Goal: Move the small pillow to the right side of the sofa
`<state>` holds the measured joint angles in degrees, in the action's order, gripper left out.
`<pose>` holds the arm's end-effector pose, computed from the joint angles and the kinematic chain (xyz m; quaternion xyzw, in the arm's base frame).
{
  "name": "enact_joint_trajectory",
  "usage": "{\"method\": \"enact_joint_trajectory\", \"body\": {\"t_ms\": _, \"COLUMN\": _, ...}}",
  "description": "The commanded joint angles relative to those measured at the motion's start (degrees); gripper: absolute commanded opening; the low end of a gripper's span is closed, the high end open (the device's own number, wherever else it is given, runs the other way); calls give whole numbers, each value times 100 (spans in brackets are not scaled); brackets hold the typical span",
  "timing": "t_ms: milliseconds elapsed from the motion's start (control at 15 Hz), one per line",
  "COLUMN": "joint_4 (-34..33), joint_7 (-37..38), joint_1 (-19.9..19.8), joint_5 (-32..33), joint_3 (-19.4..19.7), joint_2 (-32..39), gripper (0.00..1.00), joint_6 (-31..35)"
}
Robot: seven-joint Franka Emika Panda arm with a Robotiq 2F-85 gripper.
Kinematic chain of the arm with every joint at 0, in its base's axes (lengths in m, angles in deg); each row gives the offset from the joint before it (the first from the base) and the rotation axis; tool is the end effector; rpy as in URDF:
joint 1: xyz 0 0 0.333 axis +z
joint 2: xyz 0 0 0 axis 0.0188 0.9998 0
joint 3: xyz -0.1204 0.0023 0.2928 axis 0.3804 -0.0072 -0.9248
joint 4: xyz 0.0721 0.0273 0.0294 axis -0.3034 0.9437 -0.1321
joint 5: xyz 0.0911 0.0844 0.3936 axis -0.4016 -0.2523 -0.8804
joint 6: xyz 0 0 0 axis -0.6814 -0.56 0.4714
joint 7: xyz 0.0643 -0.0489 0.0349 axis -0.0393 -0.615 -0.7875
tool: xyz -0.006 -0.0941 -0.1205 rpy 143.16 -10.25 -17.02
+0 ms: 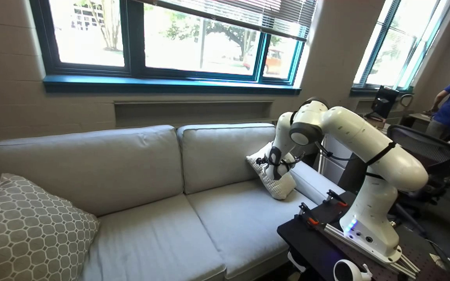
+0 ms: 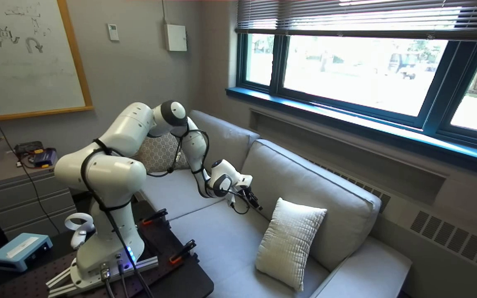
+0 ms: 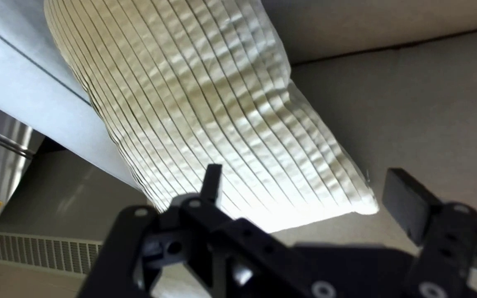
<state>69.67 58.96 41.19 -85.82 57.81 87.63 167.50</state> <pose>0.6022 -0.0458 -0.0012 0.9067 -0.2094 0.3277 0.1633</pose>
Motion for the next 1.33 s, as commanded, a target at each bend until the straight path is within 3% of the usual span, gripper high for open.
{"method": "enact_joint_trajectory", "body": {"t_ms": 0, "joint_4": -157, "joint_7": -725, "joint_1": -174, "joint_5": -704, "joint_3": -224, "joint_2": 71, "gripper": 100, "joint_6": 19}}
{"method": "enact_joint_trajectory", "body": {"t_ms": 267, "joint_4": -175, "joint_7": -948, "joint_1": -186, "joint_5": -949, "joint_3": -268, "joint_2": 81, "gripper": 100, "joint_6": 21}}
{"method": "enact_joint_trajectory", "body": {"t_ms": 467, "joint_4": -232, "joint_7": -1841, "joint_1": -983, "joint_5": -267, "joint_3": -783, "joint_2": -307, "gripper": 100, "joint_6": 19}}
{"method": "enact_joint_trajectory", "body": {"t_ms": 600, "joint_4": -222, "joint_7": -2248, "joint_1": -1328, "joint_5": -105, "joint_3": -901, "joint_2": -313, "gripper": 100, "joint_6": 21}}
{"method": "enact_joint_trajectory", "body": {"t_ms": 733, "joint_4": -240, "joint_7": -2487, "joint_1": -1573, "joint_5": -147, "joint_3": -871, "joint_2": -237, "gripper": 100, "joint_6": 22}}
{"method": "enact_joint_trajectory", "body": {"t_ms": 1000, "joint_4": -423, "joint_7": -2478, "joint_1": -1667, "joint_5": -670, "joint_3": -368, "joint_2": 248, "gripper": 100, "joint_6": 16}}
{"method": "enact_joint_trajectory", "body": {"t_ms": 1267, "joint_4": -857, "joint_7": -2517, "joint_1": -2164, "joint_5": -513, "joint_3": -607, "joint_2": 308, "gripper": 100, "joint_6": 17}}
